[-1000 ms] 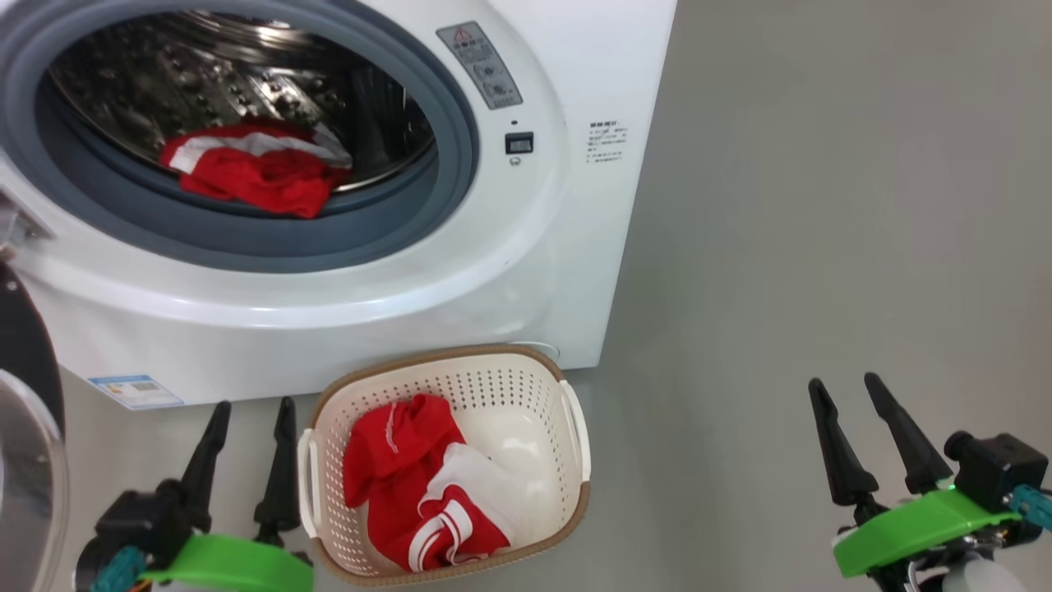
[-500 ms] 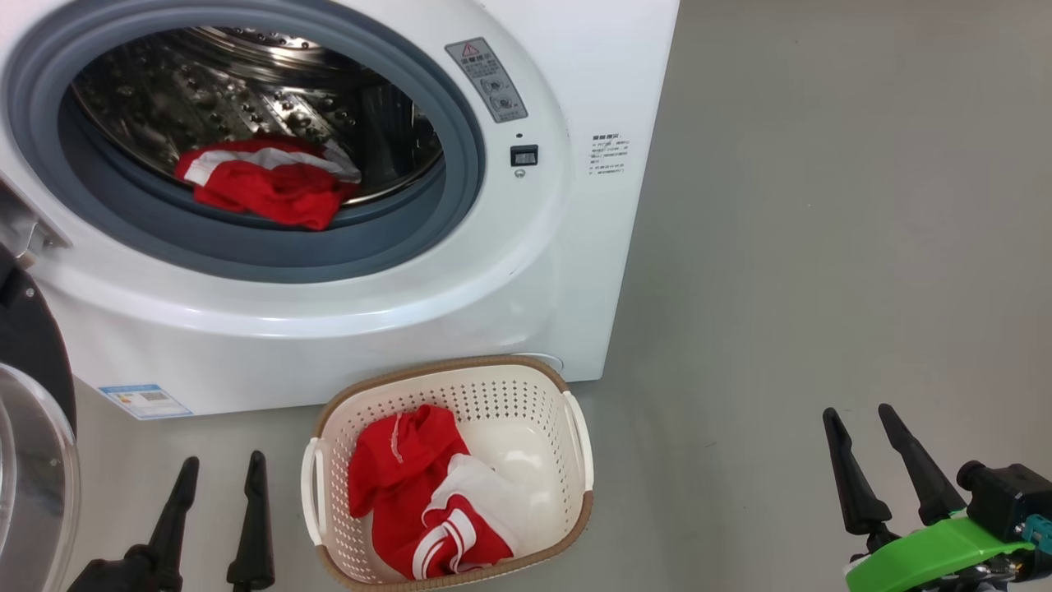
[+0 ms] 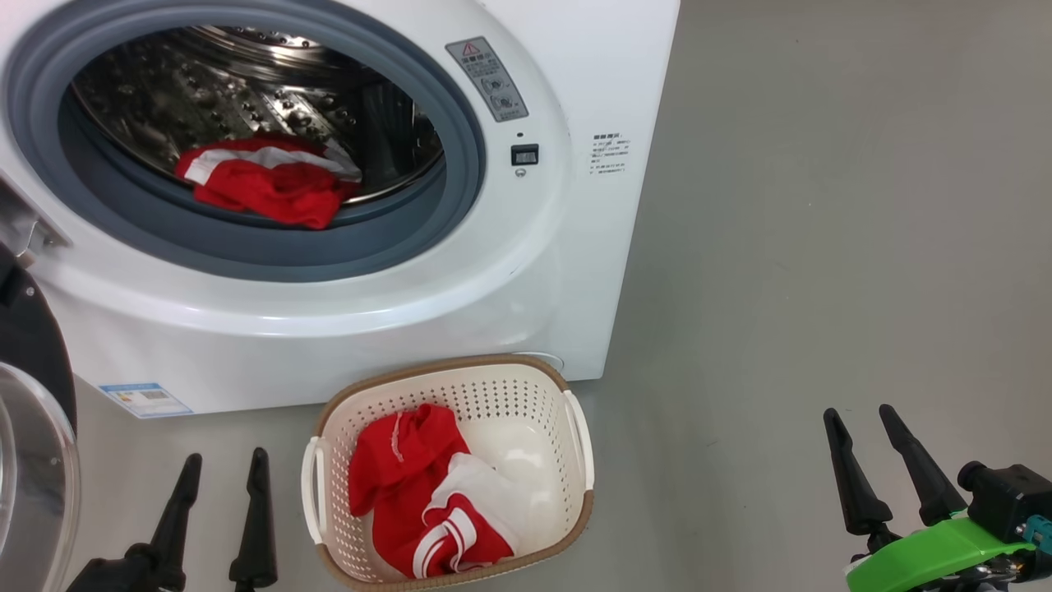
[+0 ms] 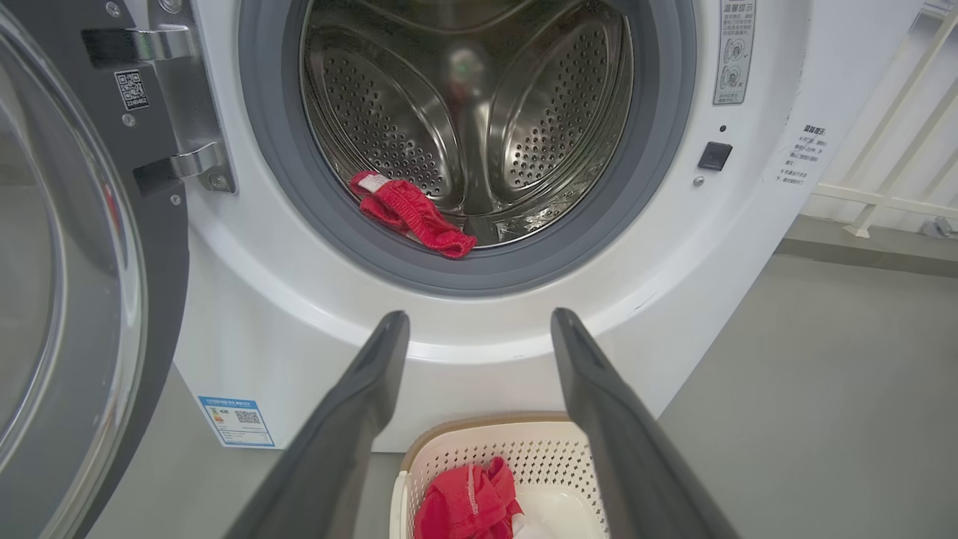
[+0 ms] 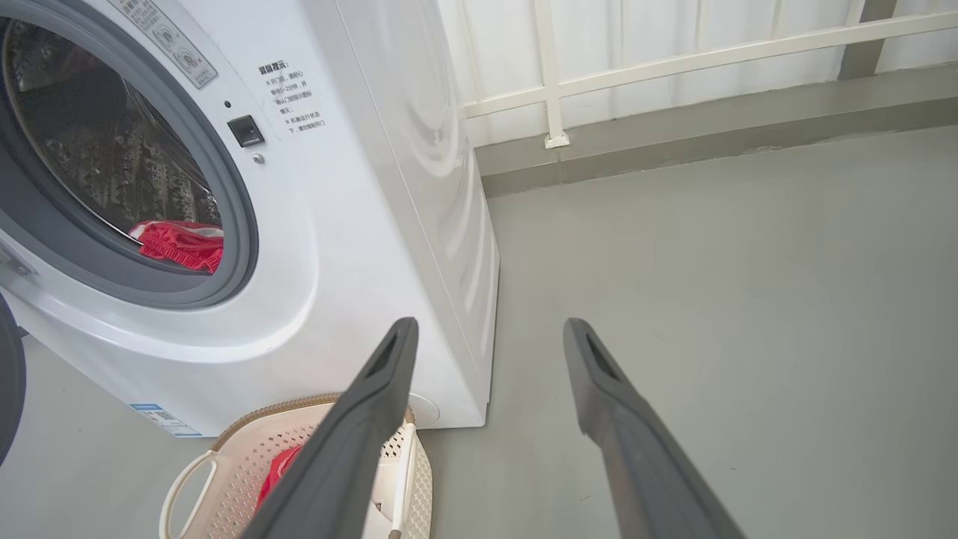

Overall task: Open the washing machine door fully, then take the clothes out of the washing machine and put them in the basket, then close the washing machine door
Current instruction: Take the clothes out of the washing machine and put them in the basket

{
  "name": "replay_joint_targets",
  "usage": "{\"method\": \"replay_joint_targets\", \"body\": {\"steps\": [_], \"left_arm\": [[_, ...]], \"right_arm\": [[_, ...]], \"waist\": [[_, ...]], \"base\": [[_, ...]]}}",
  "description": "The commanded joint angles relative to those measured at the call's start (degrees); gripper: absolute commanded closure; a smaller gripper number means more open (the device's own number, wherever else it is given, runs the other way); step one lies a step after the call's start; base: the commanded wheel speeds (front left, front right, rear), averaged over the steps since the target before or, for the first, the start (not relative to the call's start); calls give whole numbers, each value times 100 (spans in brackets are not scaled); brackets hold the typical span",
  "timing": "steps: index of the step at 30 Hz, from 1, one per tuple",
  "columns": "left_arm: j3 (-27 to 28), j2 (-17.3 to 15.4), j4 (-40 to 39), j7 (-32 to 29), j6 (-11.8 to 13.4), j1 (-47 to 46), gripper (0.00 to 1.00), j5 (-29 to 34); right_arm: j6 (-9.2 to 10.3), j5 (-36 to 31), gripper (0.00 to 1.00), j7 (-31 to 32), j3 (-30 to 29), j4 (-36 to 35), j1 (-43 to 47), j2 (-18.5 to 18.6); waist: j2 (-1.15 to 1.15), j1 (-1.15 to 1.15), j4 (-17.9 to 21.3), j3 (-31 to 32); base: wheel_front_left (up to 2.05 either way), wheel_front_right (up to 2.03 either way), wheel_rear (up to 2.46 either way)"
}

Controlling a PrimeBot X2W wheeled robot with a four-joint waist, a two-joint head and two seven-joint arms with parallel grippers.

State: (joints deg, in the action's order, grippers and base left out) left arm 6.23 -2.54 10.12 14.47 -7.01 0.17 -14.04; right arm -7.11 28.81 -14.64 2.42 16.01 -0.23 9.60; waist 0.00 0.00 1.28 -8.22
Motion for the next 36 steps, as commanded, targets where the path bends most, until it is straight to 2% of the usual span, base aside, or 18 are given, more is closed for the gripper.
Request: {"method": "replay_joint_targets", "body": {"steps": [1,8,15,18,25,36], "left_arm": [[163,-34,-146,52,33,-39,0,-25],[-40,-34,38,52,63,-354,0,93],[-181,-64,561,52,71,-1362,0,561],[-254,-180,942,52,80,-1958,0,765],[-444,-549,2195,-27,291,-3484,0,1205],[-921,-1161,4052,-498,731,-5675,0,1970]], "right_arm": [[-37,66,0,-36,100,-141,-49,99],[-37,57,0,-36,112,-177,-168,71],[-37,50,0,-36,155,-227,-447,16],[-37,49,0,-36,177,-239,-589,-20],[-37,51,0,-36,208,-258,-885,-126],[-37,66,0,-36,229,-295,-1233,-296]], "waist": [[0,0,-3,-7],[0,0,-16,-244],[0,0,39,-738],[0,0,94,-970],[0,0,291,-1406],[0,0,615,-1944]], "base": [[0,0,0],[0,0,0],[0,0,0],[0,0,0],[0,0,0],[0,0,0]]}}
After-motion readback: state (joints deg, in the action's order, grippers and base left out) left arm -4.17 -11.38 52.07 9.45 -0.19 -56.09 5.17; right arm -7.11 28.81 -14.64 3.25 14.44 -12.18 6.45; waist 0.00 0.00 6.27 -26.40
